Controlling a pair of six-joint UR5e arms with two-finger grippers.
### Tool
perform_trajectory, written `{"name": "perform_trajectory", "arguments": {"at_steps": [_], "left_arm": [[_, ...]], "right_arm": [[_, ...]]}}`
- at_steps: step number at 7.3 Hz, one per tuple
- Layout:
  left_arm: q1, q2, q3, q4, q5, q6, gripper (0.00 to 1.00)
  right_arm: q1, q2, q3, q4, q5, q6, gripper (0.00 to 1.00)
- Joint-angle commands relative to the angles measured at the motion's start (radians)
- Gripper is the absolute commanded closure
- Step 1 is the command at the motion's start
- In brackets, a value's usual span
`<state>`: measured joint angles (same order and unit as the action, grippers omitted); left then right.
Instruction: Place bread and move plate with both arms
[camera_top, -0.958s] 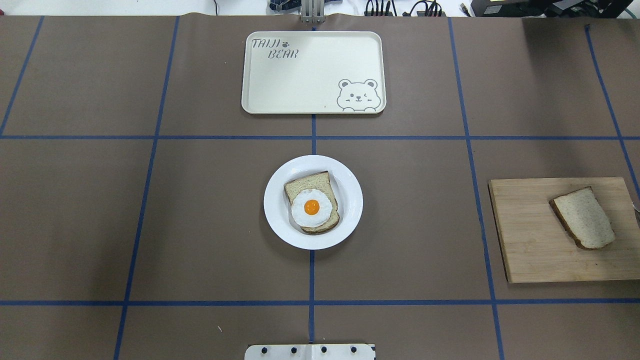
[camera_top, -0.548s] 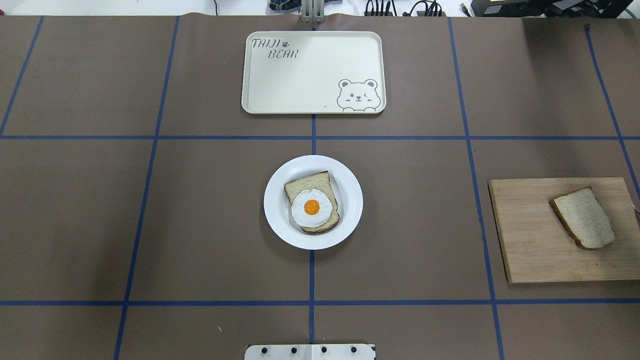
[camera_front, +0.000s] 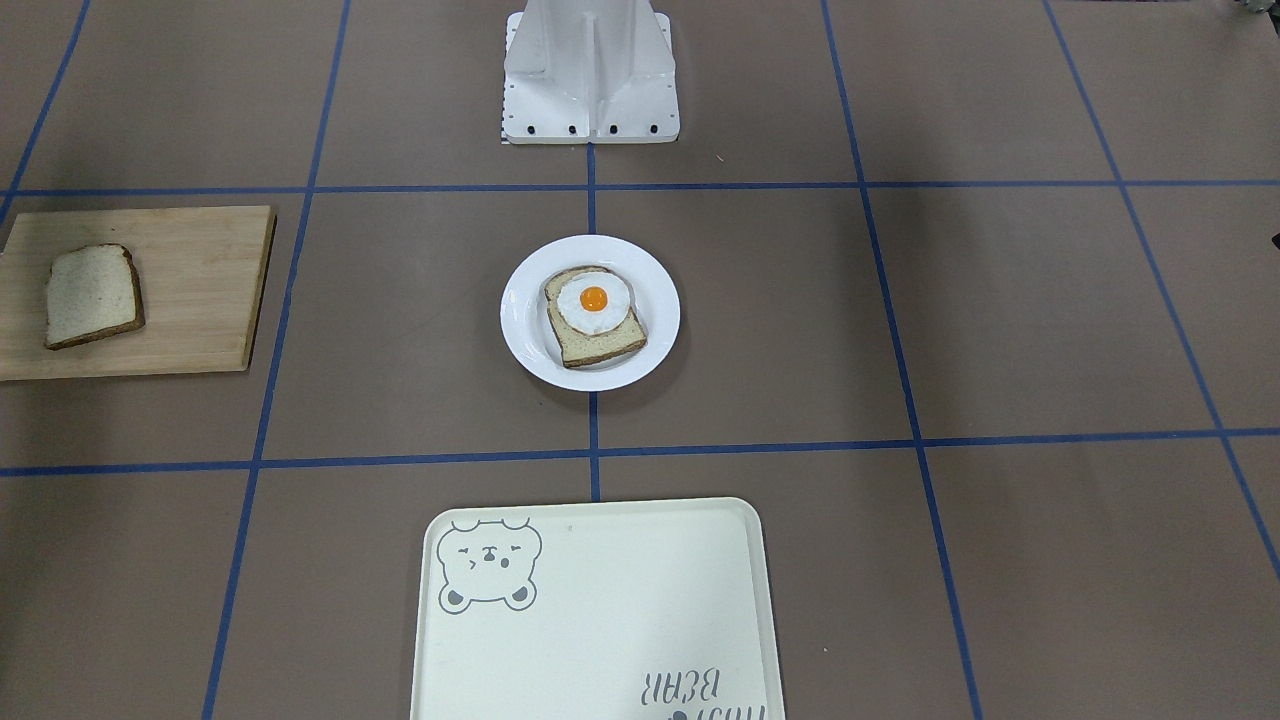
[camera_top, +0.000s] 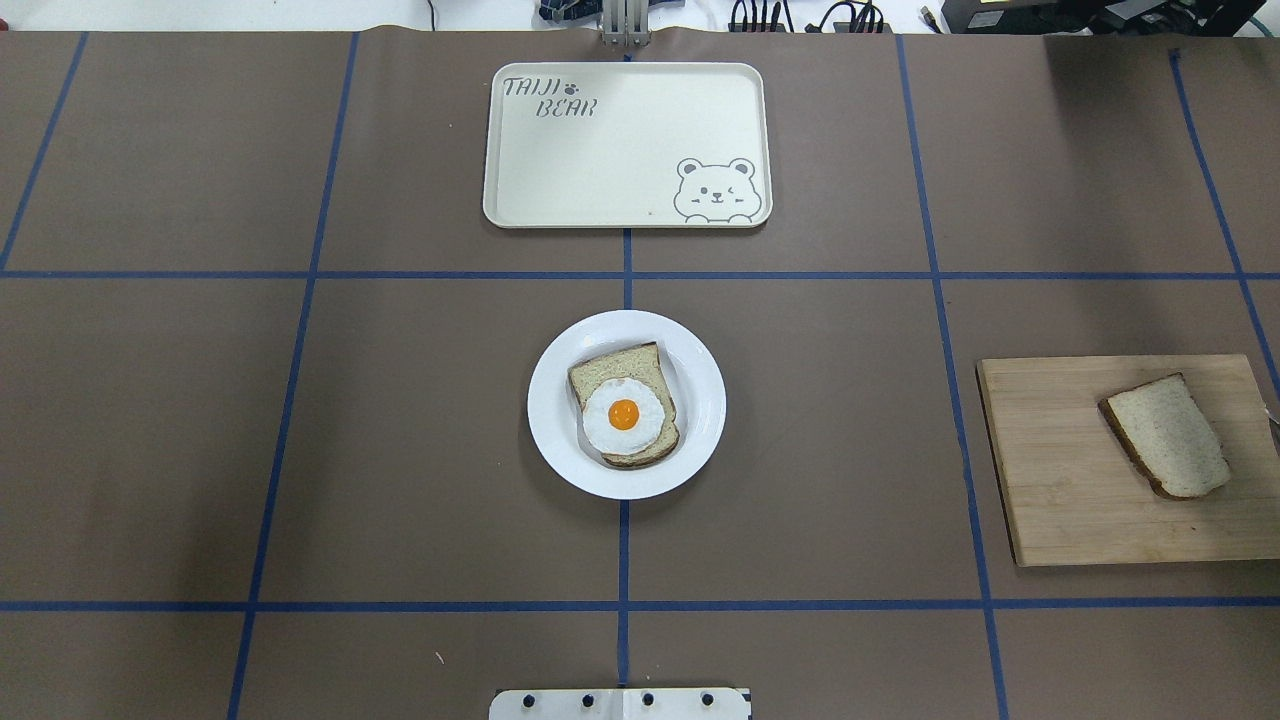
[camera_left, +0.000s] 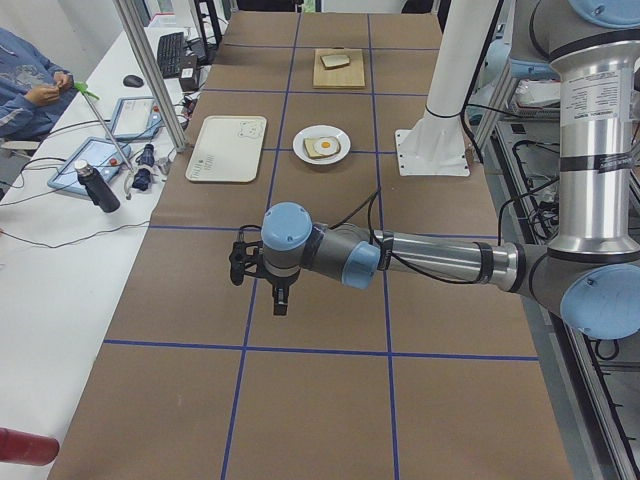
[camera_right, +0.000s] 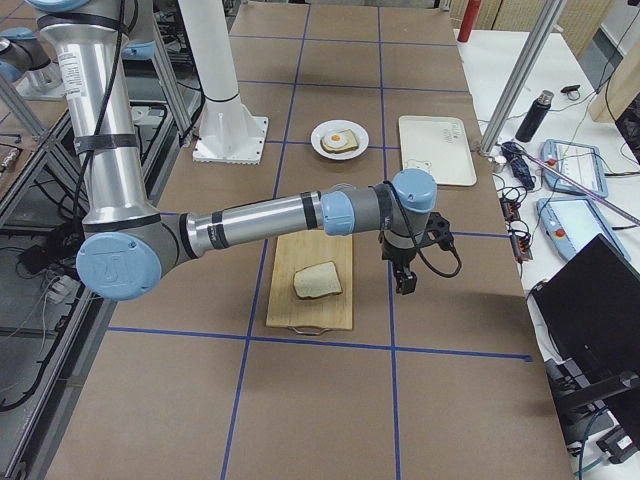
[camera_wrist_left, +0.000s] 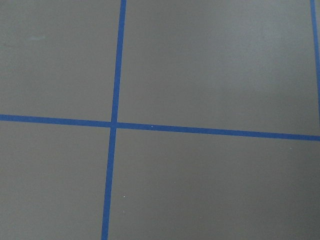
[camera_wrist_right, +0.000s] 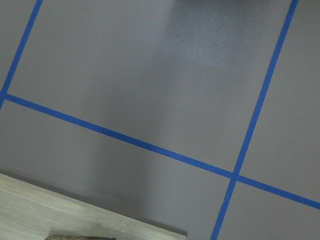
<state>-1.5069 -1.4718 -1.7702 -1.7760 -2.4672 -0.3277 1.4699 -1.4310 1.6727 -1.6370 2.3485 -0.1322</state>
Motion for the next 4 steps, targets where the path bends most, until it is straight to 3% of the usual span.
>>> {"name": "perform_trajectory", "arguments": {"at_steps": [1, 3, 4], "left_arm": [[0.030, 0.002, -0.026, 0.108, 0.096, 0.194, 0.01], [-0.010, -0.043, -0.119, 0.423, 0.090, 0.272, 0.01], [-0.018, -0.003, -0.170, 0.429, 0.058, 0.268, 0.01]], "right_arm": [[-0.011, 0.012, -0.008, 0.000, 0.000, 0.000, 0.00], [-0.011, 0.006, -0.008, -0.001, 0.002, 0.002, 0.00], [-0.011, 0.006, -0.005, -0.001, 0.003, 0.002, 0.00]]}}
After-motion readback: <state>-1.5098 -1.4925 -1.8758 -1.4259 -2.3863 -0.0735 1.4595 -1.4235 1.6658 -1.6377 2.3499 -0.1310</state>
